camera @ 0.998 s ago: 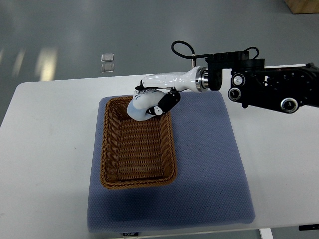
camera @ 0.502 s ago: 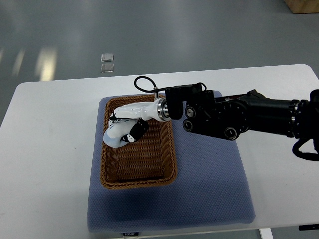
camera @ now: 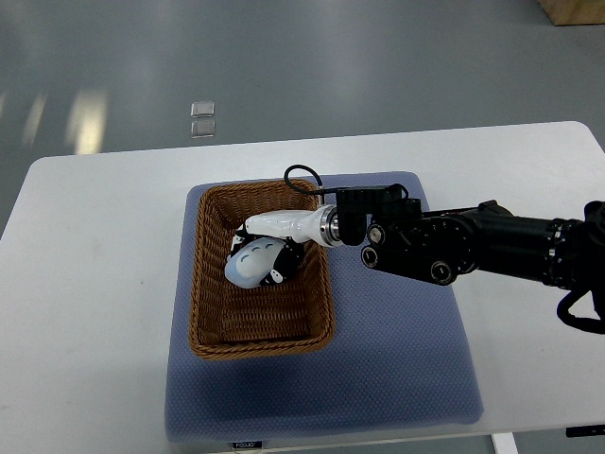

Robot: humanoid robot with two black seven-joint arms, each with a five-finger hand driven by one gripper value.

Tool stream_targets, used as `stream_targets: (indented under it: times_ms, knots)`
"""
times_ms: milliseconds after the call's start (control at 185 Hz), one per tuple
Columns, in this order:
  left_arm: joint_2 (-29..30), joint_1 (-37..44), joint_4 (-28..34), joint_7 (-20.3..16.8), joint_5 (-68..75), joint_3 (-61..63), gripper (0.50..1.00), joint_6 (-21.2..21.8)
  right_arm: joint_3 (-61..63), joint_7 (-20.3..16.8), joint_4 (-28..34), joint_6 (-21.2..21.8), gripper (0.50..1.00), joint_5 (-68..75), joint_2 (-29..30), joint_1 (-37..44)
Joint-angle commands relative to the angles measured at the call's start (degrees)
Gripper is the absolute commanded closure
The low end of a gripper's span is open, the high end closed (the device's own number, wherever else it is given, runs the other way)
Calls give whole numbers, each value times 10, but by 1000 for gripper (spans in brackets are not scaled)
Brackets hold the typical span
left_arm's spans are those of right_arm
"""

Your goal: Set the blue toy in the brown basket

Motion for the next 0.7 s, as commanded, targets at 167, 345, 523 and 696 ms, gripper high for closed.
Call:
stream_targets:
  times_ms: [167, 345, 523, 696]
  knots:
    - [0, 0, 0, 0, 0, 0, 500, 0, 121, 1, 19, 23, 599, 43, -18, 44]
    - [0, 0, 1, 0, 0, 0, 500, 0, 203, 1, 46, 52, 599, 141, -75, 56]
    - [0, 0, 0, 0, 0, 1, 500, 0, 308, 1, 46, 52, 595, 259, -113, 7]
    - [0, 0, -1, 0, 0, 0, 500, 0, 442, 1, 44, 59, 589, 351, -129, -104]
